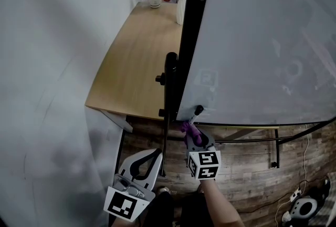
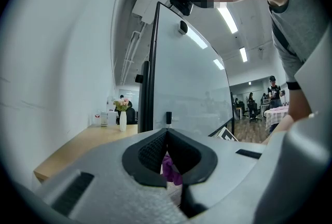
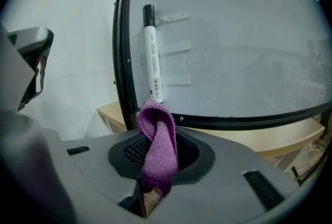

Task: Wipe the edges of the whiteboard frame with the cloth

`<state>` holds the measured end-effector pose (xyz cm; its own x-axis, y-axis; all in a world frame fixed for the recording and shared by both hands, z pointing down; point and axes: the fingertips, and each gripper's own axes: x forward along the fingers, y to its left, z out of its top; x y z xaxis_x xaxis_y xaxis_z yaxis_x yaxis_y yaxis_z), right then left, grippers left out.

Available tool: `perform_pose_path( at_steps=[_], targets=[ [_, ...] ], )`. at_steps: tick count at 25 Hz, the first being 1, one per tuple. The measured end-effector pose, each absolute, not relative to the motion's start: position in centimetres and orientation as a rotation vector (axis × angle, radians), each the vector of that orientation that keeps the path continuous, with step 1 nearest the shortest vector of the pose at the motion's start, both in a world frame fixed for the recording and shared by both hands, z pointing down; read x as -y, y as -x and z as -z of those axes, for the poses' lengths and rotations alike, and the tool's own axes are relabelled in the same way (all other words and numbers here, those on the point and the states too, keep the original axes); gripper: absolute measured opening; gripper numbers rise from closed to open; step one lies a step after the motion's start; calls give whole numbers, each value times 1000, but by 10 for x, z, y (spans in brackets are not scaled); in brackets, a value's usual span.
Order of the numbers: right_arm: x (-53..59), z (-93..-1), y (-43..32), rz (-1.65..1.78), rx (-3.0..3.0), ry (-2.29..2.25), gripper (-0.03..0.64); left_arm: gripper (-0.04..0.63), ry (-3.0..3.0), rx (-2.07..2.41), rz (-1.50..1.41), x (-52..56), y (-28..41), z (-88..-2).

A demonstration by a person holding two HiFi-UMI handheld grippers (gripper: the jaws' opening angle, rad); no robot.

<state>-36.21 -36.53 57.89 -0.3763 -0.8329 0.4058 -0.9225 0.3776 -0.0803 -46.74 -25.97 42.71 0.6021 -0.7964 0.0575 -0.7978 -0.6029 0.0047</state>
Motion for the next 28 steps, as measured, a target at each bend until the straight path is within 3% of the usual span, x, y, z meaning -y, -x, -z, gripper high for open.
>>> perform_pose_path(
  at_steps=[28],
  targets=[
    [363,-575,262,-456,2274,-1650,78,17,-2795,1358,-97,254,392,-427]
  ],
)
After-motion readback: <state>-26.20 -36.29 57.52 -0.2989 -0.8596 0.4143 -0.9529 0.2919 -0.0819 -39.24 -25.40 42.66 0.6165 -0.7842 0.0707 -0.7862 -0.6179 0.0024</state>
